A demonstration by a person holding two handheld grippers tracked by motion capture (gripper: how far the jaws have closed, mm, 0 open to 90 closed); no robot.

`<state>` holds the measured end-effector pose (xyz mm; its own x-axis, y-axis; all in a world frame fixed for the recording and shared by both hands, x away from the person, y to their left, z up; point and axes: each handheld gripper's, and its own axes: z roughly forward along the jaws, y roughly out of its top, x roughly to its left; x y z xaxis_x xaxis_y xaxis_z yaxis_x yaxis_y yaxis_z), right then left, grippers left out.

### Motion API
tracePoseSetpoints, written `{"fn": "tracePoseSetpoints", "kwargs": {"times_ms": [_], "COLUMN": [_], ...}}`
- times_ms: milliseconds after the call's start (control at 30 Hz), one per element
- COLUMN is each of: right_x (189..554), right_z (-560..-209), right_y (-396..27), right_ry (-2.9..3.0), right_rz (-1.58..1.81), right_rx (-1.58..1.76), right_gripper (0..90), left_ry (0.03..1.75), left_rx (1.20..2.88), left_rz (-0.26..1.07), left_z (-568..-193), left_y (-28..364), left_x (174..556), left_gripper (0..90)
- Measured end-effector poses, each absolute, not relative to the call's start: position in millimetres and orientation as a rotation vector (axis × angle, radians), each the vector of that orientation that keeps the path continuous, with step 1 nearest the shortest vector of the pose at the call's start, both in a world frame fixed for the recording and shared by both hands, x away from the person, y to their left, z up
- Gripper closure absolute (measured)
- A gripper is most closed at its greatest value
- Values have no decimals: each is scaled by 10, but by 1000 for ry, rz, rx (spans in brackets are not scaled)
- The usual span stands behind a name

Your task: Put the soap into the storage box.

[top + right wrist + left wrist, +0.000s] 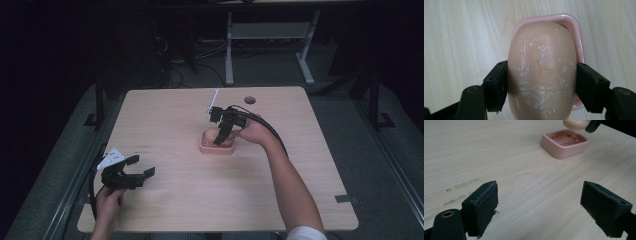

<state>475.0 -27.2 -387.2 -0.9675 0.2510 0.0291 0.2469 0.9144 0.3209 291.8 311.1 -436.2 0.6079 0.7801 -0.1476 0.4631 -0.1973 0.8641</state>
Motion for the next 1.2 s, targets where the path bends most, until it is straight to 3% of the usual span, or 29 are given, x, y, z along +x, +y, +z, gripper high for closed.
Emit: {"fn": "tracePoseSetpoints", "kwargs": {"times_ms": [1200], "right_x": [4914], "right_z": [-4146], "right_y": [-190], "right_ry": [3116], "right_rz": [453], "right_rx": [419], "right_gripper": [317], "left_ry": [1002], "left_rx": [1847], "left_rz": [399], "left_z": [-4363], "left_y": [3121], "left_x": [2920], "left_gripper": [143]}}
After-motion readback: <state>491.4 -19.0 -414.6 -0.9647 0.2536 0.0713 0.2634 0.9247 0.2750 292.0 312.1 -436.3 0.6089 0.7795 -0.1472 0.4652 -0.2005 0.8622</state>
